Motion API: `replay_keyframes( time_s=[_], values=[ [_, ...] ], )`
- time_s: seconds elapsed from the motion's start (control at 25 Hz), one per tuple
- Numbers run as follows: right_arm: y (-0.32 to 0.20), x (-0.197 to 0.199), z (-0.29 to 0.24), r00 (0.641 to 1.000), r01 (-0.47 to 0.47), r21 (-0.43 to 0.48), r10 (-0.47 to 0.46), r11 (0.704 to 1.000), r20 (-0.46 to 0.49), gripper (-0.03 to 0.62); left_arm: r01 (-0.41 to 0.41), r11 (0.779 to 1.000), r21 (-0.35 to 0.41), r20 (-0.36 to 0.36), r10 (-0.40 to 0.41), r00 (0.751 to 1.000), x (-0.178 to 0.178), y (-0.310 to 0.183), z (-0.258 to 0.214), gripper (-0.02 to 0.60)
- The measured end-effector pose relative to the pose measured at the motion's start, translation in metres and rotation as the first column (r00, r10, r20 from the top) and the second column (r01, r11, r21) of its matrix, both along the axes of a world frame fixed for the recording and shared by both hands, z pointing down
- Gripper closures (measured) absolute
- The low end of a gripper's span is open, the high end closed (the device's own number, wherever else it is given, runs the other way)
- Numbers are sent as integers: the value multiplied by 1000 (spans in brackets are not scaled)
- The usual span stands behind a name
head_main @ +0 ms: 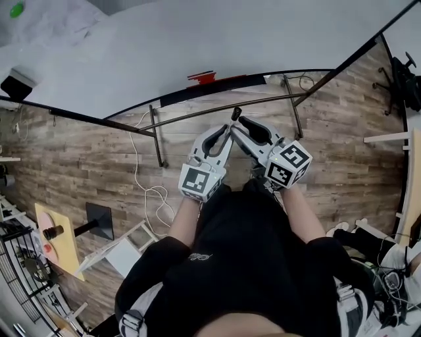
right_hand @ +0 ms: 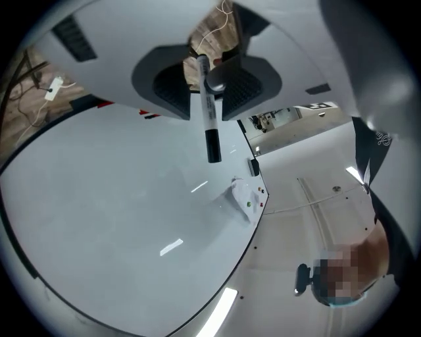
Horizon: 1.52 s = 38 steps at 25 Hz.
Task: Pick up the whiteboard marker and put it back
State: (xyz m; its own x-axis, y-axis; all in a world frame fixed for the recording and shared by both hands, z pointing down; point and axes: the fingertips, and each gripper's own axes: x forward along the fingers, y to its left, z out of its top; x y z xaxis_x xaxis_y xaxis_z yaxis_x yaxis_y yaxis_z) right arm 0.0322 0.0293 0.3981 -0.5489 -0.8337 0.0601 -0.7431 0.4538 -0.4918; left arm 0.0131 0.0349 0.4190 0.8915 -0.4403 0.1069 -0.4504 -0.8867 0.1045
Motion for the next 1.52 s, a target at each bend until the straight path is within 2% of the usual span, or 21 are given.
replay_keyframes(
  time_s=[0.16, 0.32, 0.4, 0.56, 0.68, 0.76, 0.92, 1.12, 1.28, 1.4, 1.52],
  values=[
    [7, 24, 0, 1000, 23, 6, -23, 1000, 14, 478, -2, 1000, 9, 19, 2, 1000, 32, 9, 2, 511],
    [13, 51, 8, 999, 34, 8, -34, 999, -31, 496, -14, 1000, 6, 60, 13, 998, 62, 21, 11, 511],
    [15, 65, 13, 999, 30, 2, -30, 1000, -37, 528, -6, 1000, 0, 73, 6, 997, 74, 25, 14, 511],
    [19, 84, 21, 997, 53, 9, -53, 999, -58, 536, 33, 999, -26, 93, -31, 995, 92, 29, 22, 511],
    [23, 92, 27, 995, 71, 15, -69, 997, -68, 536, 74, 997, -31, 133, -70, 989, 99, 33, 28, 511],
    [25, 102, 34, 996, 46, 19, -45, 999, -72, 537, 108, 993, -37, 165, -101, 981, 97, 37, 35, 511],
    [22, 121, 49, 985, 12, 18, -8, 1000, -170, 537, 198, 975, -101, 204, -174, 963, 80, 38, 55, 511],
    [15, 126, 62, 949, -18, 17, 23, 1000, -316, 537, 244, 962, -123, 255, -207, 945, 66, 37, 68, 511],
    [1, 119, 68, 907, -30, 4, 29, 1000, -421, 537, 254, 957, -143, 222, -219, 950, 60, 19, 71, 532],
    [-8, 118, 71, 862, -32, -7, 24, 999, -507, 537, 261, 952, -163, 199, -227, 953, 63, -5, 78, 549],
    [-25, 117, 76, 798, -16, -14, 4, 1000, -603, 537, 268, 953, -142, 216, -234, 948, 66, -33, 81, 565]
  ],
)
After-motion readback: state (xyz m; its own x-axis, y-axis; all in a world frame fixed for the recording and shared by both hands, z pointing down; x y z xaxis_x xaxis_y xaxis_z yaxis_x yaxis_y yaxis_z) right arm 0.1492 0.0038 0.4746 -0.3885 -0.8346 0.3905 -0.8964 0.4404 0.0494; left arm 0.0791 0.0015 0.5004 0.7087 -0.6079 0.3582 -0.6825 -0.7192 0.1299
